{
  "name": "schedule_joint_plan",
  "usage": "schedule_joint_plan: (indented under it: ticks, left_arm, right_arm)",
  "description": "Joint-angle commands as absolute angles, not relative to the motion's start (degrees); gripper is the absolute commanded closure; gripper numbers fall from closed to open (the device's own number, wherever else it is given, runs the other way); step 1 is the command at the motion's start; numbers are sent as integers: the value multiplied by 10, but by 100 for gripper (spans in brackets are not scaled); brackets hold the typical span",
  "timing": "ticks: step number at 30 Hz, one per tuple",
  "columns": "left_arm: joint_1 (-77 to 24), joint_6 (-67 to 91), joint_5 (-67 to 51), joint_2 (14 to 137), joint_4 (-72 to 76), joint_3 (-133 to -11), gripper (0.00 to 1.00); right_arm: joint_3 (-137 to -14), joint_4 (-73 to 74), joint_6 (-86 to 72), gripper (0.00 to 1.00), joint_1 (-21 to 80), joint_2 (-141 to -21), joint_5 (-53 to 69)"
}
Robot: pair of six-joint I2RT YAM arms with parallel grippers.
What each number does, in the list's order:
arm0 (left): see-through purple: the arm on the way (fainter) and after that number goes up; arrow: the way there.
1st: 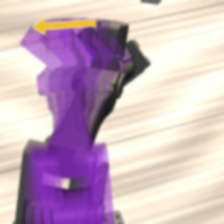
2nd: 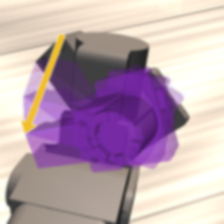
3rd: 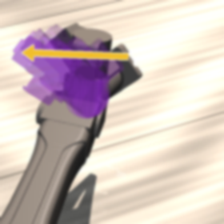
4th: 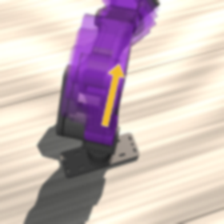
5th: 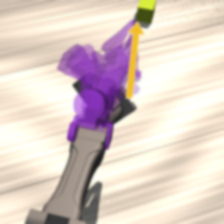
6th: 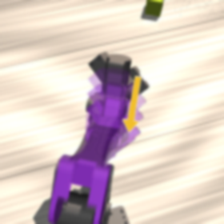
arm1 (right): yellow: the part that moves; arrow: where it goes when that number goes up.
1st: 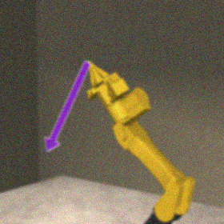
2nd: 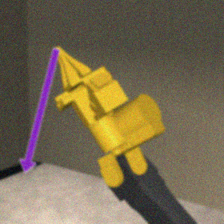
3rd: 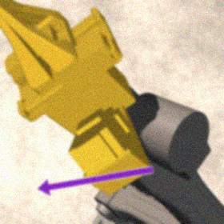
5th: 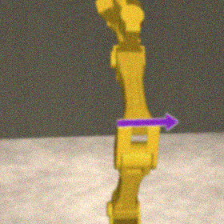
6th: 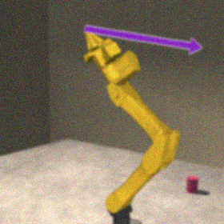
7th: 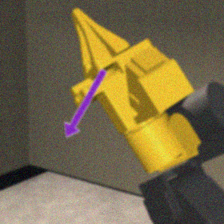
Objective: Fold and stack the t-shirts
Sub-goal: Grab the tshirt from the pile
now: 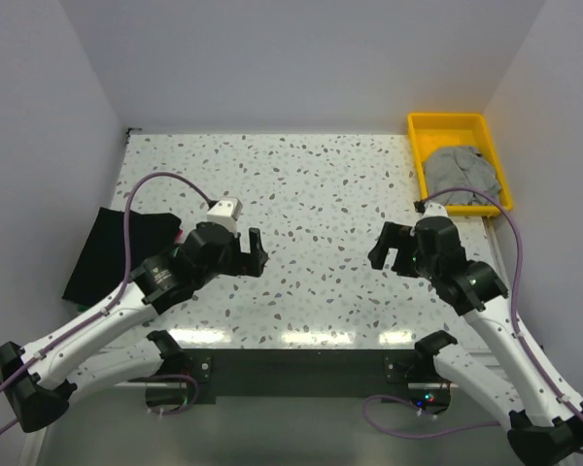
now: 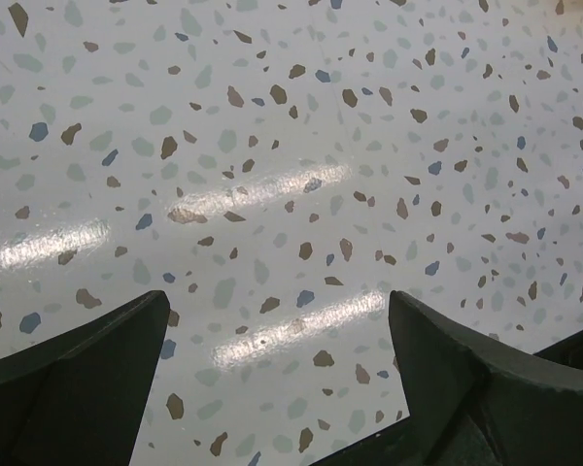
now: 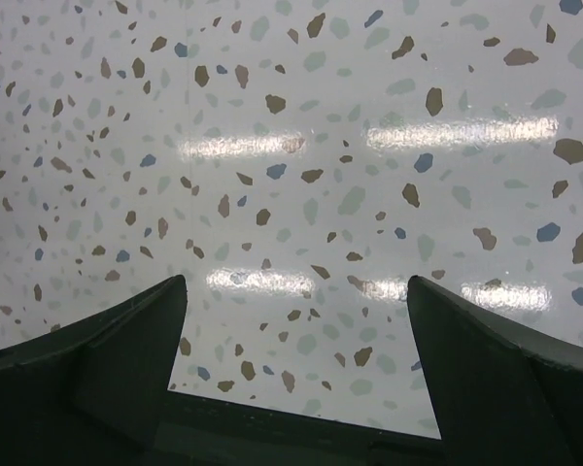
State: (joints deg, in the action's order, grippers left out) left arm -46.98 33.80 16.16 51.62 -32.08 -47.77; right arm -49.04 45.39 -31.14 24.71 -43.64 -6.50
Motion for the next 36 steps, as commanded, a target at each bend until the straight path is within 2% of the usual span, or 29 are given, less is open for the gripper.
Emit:
schedule_joint_plan:
  ticks: [1, 5, 8, 9, 13, 16, 20, 28, 36]
  left_arm:
    - [-470, 311, 163, 512, -316, -473, 0]
    - [-470, 297, 156, 515, -310, -470, 0]
    - [-471, 292, 155, 514, -312, -465, 0]
    - [-470, 290, 157, 512, -310, -458, 0]
    - [-471, 282, 168, 489, -312, -454, 0]
    - [-471, 285, 185, 476, -322, -451, 0]
    - [-470, 293, 196, 458, -346, -458, 0]
    - [-471, 289, 197, 408, -335, -439, 0]
    - [-470, 282, 178, 423, -329, -436, 0]
  right_arm:
    - [-524, 469, -322, 1, 248, -439, -66]
    - [-536, 397, -338, 1, 248, -488, -1]
    - [-591, 322, -350, 1, 246, -601, 57]
    - [-618, 311, -352, 1, 246, -679, 59]
    - [-784, 286, -359, 1, 231, -865, 33]
    - [-913, 286, -370, 2, 184, -979, 2]
    - [-1019, 272, -376, 3, 127, -1071, -69]
    - [-1030, 220, -347, 4, 17, -1126, -222]
    - [-1035, 218, -317, 5, -57, -1170, -260]
